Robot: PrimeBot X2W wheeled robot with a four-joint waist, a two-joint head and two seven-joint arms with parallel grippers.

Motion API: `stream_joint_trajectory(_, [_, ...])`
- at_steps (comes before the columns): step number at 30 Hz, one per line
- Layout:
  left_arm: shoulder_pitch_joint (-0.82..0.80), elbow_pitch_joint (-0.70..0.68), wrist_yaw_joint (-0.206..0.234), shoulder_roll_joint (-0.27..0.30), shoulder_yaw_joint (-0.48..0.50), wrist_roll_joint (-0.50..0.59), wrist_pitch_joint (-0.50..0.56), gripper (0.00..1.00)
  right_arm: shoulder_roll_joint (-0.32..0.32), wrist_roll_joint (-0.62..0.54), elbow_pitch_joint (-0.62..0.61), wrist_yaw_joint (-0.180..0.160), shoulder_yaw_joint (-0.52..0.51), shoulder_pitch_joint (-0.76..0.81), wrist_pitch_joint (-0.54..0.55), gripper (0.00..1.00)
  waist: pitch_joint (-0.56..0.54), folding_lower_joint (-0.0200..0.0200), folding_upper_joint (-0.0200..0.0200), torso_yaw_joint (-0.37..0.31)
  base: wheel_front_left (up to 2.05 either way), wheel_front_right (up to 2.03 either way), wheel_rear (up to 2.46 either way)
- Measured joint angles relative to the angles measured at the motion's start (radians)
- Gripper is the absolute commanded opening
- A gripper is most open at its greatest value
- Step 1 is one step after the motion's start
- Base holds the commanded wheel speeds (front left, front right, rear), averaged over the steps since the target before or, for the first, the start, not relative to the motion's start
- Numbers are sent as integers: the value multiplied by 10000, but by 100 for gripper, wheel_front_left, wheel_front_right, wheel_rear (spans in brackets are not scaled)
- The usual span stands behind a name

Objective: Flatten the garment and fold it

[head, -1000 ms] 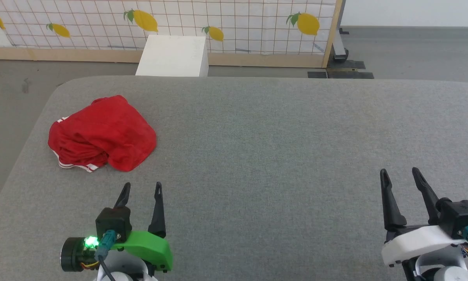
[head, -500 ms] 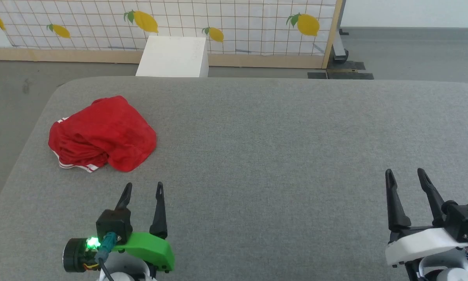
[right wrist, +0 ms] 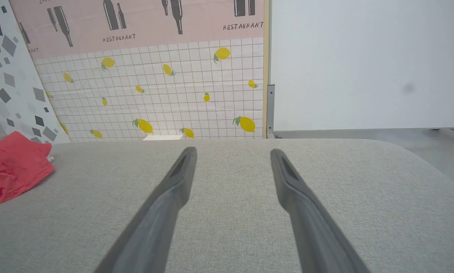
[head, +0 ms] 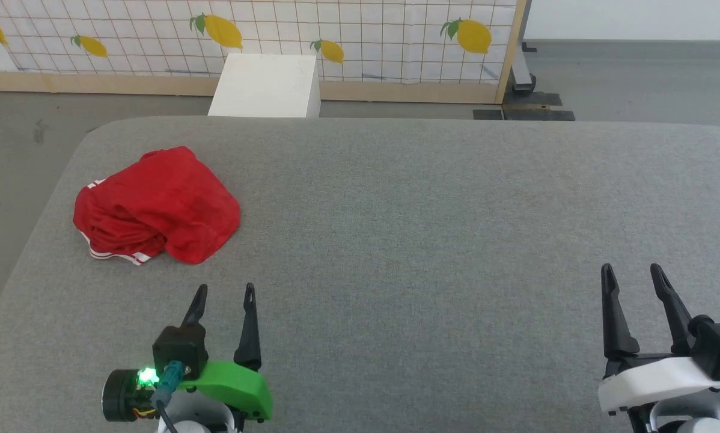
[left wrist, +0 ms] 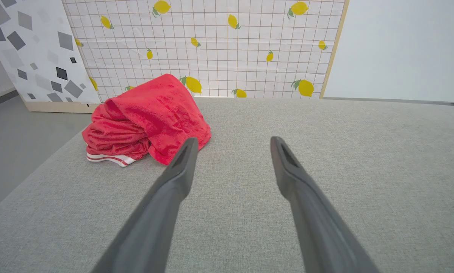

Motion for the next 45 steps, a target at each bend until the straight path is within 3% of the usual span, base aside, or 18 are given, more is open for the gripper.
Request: stream_joint_trajectory(45, [-118, 915, 159, 29, -449, -527, -690, 100, 2, 253, 479, 0, -324, 268, -694, 100, -126, 0, 0, -9, 0, 0, 0])
